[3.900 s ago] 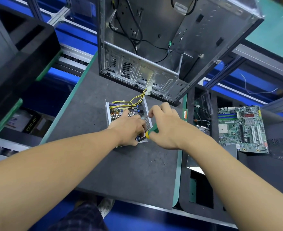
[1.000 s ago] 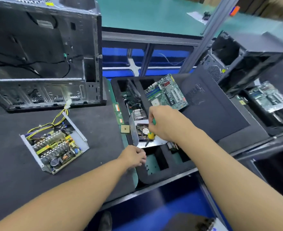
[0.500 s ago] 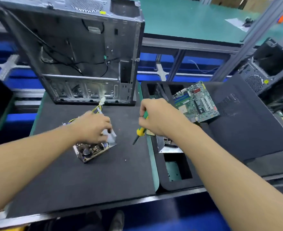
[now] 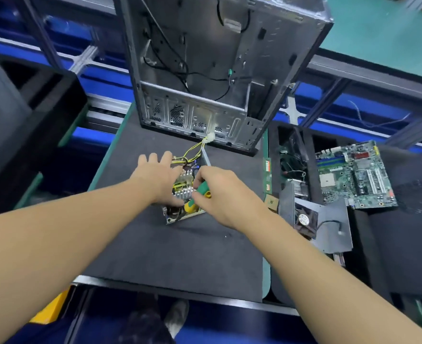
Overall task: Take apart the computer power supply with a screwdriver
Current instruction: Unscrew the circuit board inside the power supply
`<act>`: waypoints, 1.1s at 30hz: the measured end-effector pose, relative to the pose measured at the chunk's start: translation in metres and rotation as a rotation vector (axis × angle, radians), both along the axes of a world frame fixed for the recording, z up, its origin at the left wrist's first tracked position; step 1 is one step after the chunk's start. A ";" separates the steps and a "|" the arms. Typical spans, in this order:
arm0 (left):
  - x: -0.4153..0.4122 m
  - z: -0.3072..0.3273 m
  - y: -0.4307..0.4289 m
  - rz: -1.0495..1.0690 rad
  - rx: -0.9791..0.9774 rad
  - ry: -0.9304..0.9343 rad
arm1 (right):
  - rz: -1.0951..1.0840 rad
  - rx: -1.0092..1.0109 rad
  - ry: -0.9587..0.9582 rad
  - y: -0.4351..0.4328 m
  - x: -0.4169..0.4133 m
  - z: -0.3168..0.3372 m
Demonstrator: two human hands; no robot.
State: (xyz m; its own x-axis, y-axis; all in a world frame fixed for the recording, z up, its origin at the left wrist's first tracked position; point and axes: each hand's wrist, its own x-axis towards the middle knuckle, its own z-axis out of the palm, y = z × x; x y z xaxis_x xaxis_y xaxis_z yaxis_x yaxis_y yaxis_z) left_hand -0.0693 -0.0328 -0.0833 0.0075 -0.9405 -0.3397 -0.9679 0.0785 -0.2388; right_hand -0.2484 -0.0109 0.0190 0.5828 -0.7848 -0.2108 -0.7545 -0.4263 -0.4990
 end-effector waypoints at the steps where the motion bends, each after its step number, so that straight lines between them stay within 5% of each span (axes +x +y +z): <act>1: -0.001 -0.002 0.001 0.019 -0.026 -0.001 | 0.011 0.009 0.002 0.001 0.003 -0.004; 33: -0.002 -0.023 0.006 0.046 -0.130 0.040 | 0.140 -0.022 0.031 0.009 0.011 -0.031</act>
State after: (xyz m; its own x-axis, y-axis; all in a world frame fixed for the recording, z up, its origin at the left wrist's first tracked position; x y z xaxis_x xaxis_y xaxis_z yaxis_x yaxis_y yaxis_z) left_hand -0.0709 -0.0265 -0.1059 0.0410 -0.9755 -0.2162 -0.9786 0.0044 -0.2055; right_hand -0.2376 -0.0021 -0.0121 0.6801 -0.7012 -0.2141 -0.7022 -0.5389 -0.4654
